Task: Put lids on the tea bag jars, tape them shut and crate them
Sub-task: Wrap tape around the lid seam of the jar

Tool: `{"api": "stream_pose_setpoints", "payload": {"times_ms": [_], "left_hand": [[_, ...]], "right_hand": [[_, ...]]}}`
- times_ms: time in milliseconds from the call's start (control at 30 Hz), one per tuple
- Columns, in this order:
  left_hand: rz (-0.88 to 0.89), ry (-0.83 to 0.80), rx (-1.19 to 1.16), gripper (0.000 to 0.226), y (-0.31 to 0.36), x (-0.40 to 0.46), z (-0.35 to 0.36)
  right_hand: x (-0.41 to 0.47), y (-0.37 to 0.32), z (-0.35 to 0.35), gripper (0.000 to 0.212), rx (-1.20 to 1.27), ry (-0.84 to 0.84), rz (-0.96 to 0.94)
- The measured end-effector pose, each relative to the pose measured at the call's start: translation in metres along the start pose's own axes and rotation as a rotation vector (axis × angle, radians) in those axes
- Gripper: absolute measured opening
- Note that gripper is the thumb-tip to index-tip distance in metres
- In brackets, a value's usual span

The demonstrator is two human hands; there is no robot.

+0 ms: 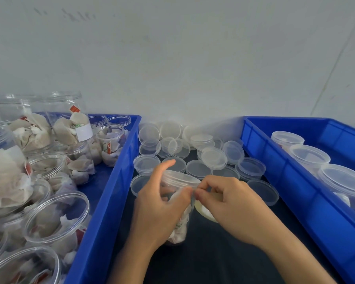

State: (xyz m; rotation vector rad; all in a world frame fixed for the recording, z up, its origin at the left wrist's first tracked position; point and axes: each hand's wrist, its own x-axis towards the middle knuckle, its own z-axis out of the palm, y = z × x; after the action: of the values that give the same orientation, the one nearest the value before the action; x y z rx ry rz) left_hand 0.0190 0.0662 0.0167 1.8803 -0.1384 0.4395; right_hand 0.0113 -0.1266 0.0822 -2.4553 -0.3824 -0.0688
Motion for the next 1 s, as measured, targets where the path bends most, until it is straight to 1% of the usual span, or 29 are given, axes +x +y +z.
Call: {"api": "stream_pose_setpoints", "payload": {"times_ms": [67,133,300,433,500,567,667,800,900,967,1000], "left_hand": [[0.053,-0.024,0.047,0.051,0.004,0.000,0.001],[0.074,-0.040,0.024,0.042,0.005,0.002,0.001],[0.103,-0.036,-0.004,0.031,0.007,0.002,0.002],[0.095,-0.049,0.018,0.031,0.008,0.002,0.001],[0.095,-0.046,0.020,0.031,0.009,0.001,0.002],[0.098,-0.026,0.028,0.031,0.010,0.001,0.002],[0.104,0.002,0.039,0.031,0.009,0.001,0.003],[0.083,0.047,0.049,0.032,0.010,0.002,0.005],[0.072,0.090,0.073,0.033,0.013,0.002,0.008],[0.060,0.131,0.102,0.034,0.013,0.000,0.010],[0.053,0.162,0.116,0.035,0.012,-0.003,0.009]], "right_hand": [[0.001,-0.001,0.000,0.025,0.004,-0.001,0.010],[0.001,-0.002,0.000,0.027,-0.015,0.006,0.017],[0.000,-0.004,-0.002,0.028,-0.033,0.026,0.023],[-0.004,-0.007,-0.002,0.022,-0.070,0.056,0.036],[-0.005,-0.010,-0.002,0.023,-0.120,0.084,0.050],[-0.005,-0.013,0.001,0.026,-0.191,0.157,0.056],[-0.007,-0.018,0.008,0.029,-0.335,0.295,0.017],[-0.009,-0.023,0.012,0.031,-0.475,0.376,0.014],[-0.006,-0.023,0.017,0.029,-0.564,0.429,0.022],[-0.002,-0.023,0.018,0.031,-0.585,0.493,-0.013],[0.002,-0.020,0.016,0.033,-0.624,0.528,-0.002]]}}
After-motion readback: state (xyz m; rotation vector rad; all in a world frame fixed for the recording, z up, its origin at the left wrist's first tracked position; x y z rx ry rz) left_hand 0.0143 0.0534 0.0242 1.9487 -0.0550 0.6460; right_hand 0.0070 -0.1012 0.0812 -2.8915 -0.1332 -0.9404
